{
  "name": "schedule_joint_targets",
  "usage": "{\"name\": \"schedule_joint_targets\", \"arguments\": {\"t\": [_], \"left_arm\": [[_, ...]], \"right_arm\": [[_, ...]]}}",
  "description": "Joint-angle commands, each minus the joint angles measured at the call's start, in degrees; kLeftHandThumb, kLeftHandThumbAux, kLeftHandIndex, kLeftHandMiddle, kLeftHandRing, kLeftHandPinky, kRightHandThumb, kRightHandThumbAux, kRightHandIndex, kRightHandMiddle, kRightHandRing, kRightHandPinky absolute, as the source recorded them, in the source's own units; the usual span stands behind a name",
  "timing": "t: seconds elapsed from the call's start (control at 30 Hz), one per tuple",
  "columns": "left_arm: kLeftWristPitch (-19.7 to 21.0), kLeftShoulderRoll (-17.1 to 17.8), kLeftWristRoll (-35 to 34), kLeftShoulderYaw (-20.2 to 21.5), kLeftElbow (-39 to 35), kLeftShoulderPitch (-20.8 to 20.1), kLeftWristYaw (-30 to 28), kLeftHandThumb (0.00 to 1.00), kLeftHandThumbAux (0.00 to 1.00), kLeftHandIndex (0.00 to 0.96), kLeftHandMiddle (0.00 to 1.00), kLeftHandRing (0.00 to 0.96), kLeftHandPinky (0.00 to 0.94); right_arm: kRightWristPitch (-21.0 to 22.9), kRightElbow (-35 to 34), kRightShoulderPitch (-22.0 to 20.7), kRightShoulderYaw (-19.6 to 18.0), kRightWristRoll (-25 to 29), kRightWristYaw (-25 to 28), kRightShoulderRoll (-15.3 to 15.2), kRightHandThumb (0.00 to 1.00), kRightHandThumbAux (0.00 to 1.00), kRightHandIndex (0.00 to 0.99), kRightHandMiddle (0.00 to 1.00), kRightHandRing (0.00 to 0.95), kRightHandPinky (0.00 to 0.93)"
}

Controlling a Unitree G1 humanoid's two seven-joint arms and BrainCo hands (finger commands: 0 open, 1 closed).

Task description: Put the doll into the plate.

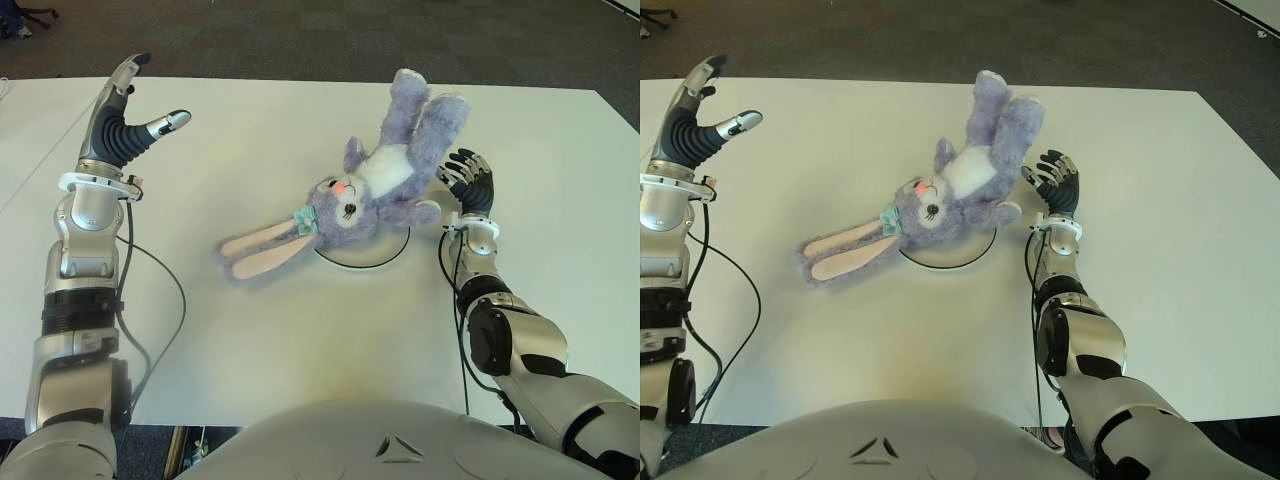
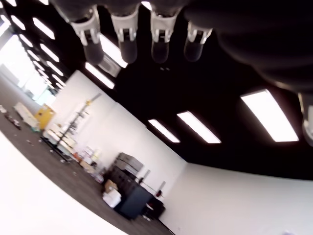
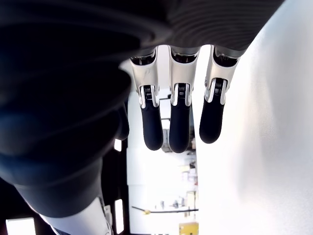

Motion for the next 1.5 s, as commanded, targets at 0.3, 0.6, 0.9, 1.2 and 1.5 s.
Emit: {"name": "schedule_joint_targets", "arguments": {"t": [0.3,0.6,0.9,1.2,1.5], "left_arm": [[3.23,-11.61,-3.08,0.51,49.19,-22.24,10.40,0.000,0.460,0.000,0.000,0.000,0.000],[-0.69,-20.43,-5.83,2.28,54.04,-19.43,11.90,0.000,0.440,0.000,0.000,0.000,0.000],[-10.03,-32.49,-11.49,5.41,56.35,-14.63,10.54,0.000,0.438,0.000,0.000,0.000,0.000],[-15.97,-33.26,-11.77,4.63,57.21,-7.89,6.35,0.000,0.401,0.000,0.000,0.000,0.000],[-19.02,-34.76,-12.10,4.32,57.90,-2.56,0.39,0.000,0.354,0.000,0.000,0.000,0.000]], "right_arm": [[6.68,8.27,11.23,0.14,-0.32,0.20,4.96,0.127,0.875,0.236,0.283,0.284,0.309],[6.77,8.29,11.43,-0.06,-0.14,0.19,4.65,0.116,0.880,0.239,0.283,0.285,0.304],[6.81,8.25,11.44,-0.16,0.02,0.51,4.63,0.141,0.872,0.236,0.277,0.276,0.292],[6.26,8.14,11.94,-0.20,-0.01,0.55,4.70,0.128,0.869,0.231,0.268,0.264,0.272],[6.31,8.09,12.13,-0.30,0.25,1.02,4.65,0.067,0.867,0.224,0.264,0.264,0.279]]}}
